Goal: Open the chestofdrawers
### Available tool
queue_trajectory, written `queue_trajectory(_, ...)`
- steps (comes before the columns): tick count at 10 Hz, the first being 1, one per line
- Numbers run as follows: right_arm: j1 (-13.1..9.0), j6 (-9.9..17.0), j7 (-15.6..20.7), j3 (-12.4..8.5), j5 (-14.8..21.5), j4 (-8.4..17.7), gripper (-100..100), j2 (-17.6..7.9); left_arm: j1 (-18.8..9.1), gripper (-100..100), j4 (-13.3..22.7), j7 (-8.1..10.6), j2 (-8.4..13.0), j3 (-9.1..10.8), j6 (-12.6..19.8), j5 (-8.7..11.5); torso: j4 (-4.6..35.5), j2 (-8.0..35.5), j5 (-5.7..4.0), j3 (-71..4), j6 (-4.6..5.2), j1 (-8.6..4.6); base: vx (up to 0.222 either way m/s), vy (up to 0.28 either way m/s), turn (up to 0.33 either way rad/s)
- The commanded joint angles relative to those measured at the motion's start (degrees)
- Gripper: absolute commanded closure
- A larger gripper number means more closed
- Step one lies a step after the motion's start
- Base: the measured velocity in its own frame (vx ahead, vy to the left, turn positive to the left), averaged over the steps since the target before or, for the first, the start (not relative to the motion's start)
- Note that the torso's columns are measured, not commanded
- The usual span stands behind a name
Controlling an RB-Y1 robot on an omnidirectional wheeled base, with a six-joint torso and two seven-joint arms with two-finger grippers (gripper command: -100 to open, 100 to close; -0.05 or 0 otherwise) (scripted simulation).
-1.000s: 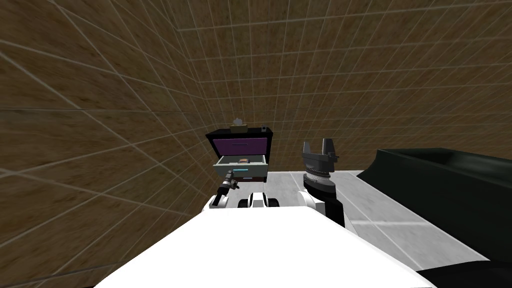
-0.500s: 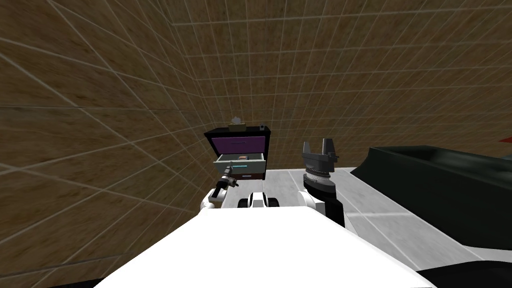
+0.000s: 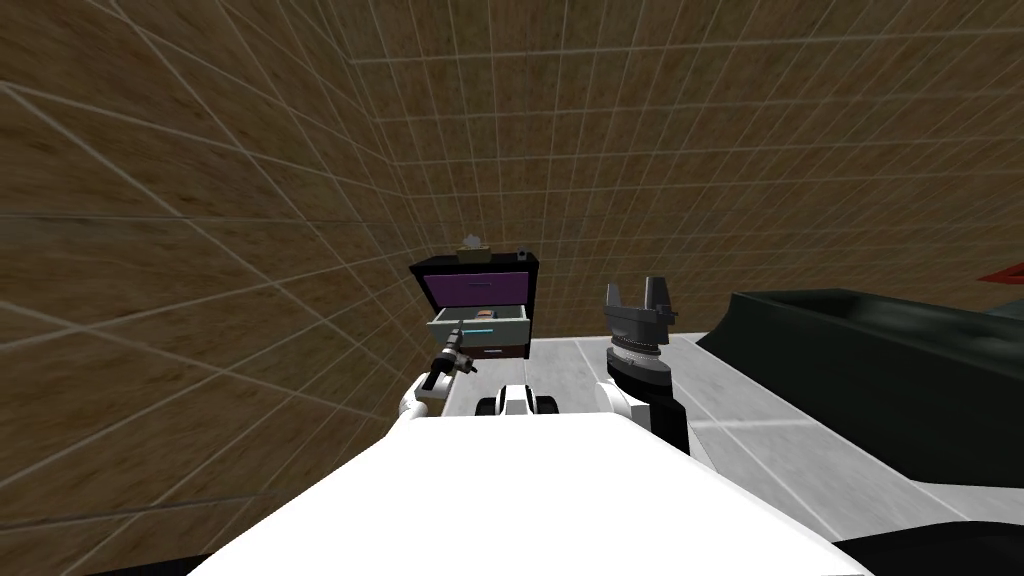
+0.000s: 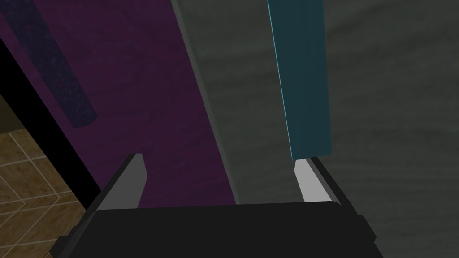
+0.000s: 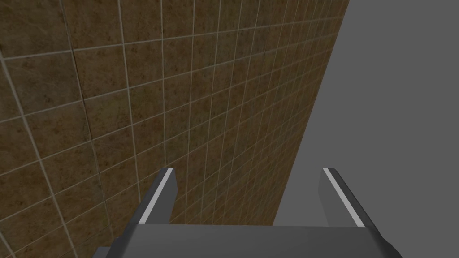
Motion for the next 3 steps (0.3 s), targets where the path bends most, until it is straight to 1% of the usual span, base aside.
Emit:
queue_trajectory(1,0.0,0.0,0.0,0.0,0.0,0.0,0,0.0,0.0,0,0.0,0.0,0.0,0.0,0.0,0.0,0.01,0.03,0.0,0.02,0.0,0.0,0.0,0.0,0.0)
queue_trajectory(3,0.0,0.0,0.0,0.0,0.0,0.0,0,0.0,0.0,0,0.0,0.0,0.0,0.0,0.0,0.0,0.03,0.1,-0.01,0.07,-0.01,-0.01,0.0,0.0,0.0)
